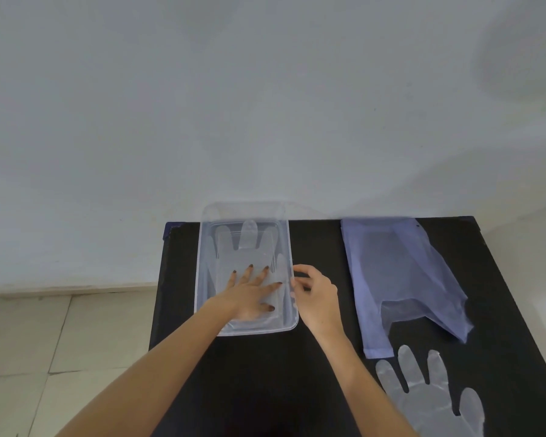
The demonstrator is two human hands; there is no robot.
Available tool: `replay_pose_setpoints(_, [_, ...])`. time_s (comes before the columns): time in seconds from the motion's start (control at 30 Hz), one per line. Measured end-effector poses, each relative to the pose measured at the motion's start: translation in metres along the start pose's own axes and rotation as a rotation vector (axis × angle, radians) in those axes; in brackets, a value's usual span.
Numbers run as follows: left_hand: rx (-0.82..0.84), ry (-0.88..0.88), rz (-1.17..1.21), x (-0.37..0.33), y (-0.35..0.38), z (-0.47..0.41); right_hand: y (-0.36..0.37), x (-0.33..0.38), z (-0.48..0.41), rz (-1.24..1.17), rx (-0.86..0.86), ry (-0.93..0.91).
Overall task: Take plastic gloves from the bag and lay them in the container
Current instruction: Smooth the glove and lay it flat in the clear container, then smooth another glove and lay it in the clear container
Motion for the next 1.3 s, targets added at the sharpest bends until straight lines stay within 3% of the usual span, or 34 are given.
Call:
replay_pose_setpoints(0.2, [-0.031, -0.004, 0.044, 0.002, 0.001, -0.002, 0.0, -0.003, -0.001, 0.007, 0.002, 0.0])
replay_pose_setpoints(0.53, [-0.517, -0.004, 0.515, -0.032, -0.019, 0.084, -0.017, 0.007, 0.031, 0.005, -0.081, -0.039])
replay_pose_setpoints(0.63, [-0.598, 0.043, 0.618, -0.058, -0.012, 0.11, -0.03, 0.0, 0.055, -0.002, -0.146, -0.053])
replay_pose_setpoints(1.03, [-0.522, 0.08, 0.946, -0.197, 0.071, 0.112, -0.14, -0.119, 0.165, -0.14, -0.312, 0.104])
replay_pose_setpoints(1.3, [-0.5, -0.171, 1.13, -0.291, 0.147, 0.08, -0.245, -0.232, 0.205, -0.049, -0.199, 0.201])
Point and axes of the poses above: each hand's wrist, its own z-axis away from the middle knuckle, its own y-axis out of the palm, x = y × z, the point moved 3 cm from there along -z, towards the middle knuckle, and after that the axes turned 4 degrees about x, right-handed, at the moved point
